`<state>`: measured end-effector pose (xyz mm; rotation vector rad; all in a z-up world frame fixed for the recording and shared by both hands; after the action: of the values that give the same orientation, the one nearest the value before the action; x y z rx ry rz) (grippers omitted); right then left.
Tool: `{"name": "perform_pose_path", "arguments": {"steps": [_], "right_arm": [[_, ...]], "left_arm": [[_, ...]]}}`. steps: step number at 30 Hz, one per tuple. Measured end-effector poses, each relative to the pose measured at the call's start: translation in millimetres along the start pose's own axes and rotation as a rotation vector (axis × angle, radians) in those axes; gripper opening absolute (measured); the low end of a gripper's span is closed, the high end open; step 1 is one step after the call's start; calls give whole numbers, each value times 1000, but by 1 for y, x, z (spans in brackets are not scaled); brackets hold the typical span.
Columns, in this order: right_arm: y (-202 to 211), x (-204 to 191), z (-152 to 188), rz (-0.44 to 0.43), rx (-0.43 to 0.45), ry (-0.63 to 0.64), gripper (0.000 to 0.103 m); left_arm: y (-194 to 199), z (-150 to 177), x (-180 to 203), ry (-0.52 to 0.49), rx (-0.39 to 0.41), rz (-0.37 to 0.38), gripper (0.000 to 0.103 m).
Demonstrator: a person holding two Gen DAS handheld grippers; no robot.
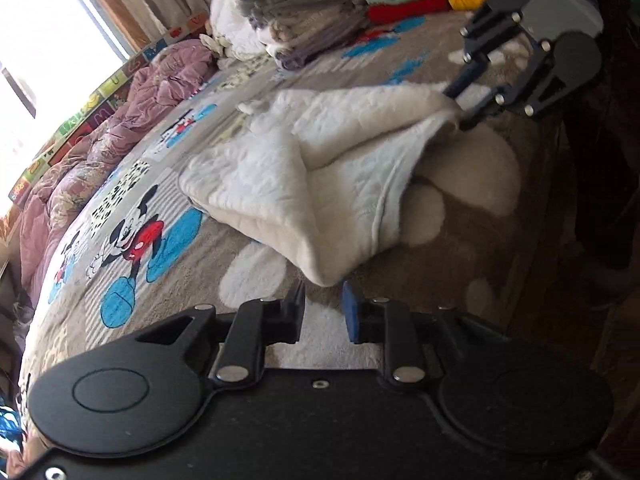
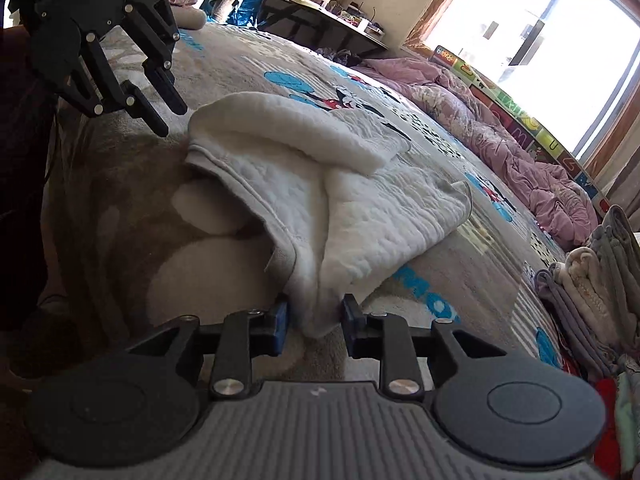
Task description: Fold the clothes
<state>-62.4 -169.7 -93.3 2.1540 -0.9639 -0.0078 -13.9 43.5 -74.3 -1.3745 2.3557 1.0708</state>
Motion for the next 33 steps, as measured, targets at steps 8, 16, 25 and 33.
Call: {"name": "perform_pose_path", "arguments": {"steps": [8,16,25,33], "right_arm": [[27,92,-2,-161,277,-582,46],[-71,186,-24,-125,265,-826,46],[-104,209,-19,-224,384,-926,9],[-125,206,11,-99,403,-1137,9]], "left_arm": [[-52,-68,-38,324,58,-2,34],[-128,-74,-24,331,-62,122,34],[-139,-51,-22,326,-73,253,39],[-137,-49,-16,271,-70,265,46]]}}
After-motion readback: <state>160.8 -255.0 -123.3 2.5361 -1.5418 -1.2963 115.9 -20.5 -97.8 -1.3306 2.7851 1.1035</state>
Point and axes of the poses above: each gripper's, at about its wrist camera, not at the fingertips, and y roughly against the way its jaws point, x to its right, z to its underside, the point moved 4 cm from there along -y, roughly the way its jaws point, and after that the axes turned 10 degrees about -z, right-handed, at the moved point
